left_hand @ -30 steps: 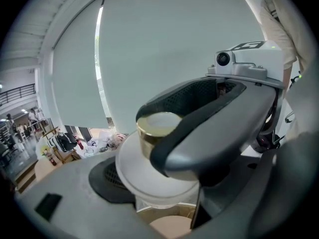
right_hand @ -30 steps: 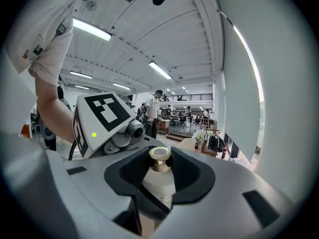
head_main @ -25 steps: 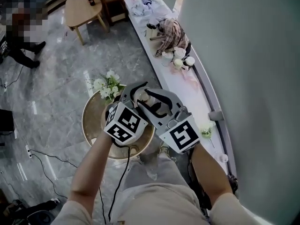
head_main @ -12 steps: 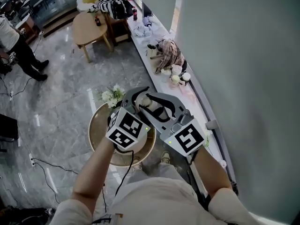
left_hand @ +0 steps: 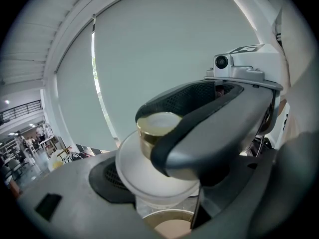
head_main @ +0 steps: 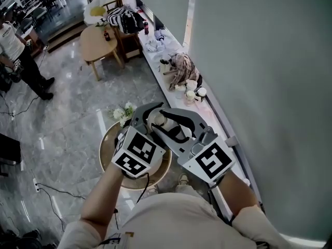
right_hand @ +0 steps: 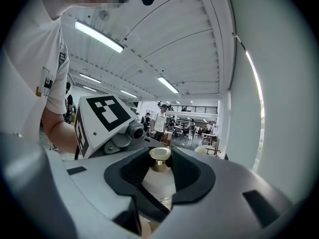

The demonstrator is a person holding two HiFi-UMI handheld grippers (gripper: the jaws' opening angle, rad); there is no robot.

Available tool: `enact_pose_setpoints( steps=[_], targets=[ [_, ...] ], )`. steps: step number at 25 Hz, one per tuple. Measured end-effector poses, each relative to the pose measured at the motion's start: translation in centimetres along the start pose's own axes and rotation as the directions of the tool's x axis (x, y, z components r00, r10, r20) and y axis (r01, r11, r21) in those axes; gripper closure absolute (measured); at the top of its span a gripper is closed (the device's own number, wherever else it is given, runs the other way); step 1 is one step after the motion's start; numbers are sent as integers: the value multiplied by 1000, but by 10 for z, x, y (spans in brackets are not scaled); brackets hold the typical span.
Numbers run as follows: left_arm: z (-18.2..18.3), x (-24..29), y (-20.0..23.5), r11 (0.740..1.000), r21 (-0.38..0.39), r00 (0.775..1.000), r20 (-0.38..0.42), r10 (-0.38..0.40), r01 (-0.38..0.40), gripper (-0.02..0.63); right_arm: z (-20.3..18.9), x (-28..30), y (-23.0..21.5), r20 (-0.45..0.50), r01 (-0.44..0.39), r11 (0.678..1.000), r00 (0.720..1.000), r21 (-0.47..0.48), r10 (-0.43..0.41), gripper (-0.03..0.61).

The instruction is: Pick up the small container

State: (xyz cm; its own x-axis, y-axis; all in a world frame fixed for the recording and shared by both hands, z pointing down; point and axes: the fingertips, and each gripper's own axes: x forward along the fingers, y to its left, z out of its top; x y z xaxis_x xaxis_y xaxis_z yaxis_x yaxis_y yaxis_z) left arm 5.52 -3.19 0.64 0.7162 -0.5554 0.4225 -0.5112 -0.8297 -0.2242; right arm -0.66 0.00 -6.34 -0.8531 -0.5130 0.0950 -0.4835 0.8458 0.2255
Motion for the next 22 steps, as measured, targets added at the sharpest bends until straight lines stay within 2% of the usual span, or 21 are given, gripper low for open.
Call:
enact_pose_setpoints(
  steps=[9,22],
  targets=[
    [4,-19,-9,1000,-20,1000,30,7,-6,275,12,-4,18,-4,-21,1000,1000,-18,21,446],
    [-35,-4,-34,996,-85,999,-21,-40,38,275,-30,-8,32,-54,-43,997,997,68,46,446]
  ],
)
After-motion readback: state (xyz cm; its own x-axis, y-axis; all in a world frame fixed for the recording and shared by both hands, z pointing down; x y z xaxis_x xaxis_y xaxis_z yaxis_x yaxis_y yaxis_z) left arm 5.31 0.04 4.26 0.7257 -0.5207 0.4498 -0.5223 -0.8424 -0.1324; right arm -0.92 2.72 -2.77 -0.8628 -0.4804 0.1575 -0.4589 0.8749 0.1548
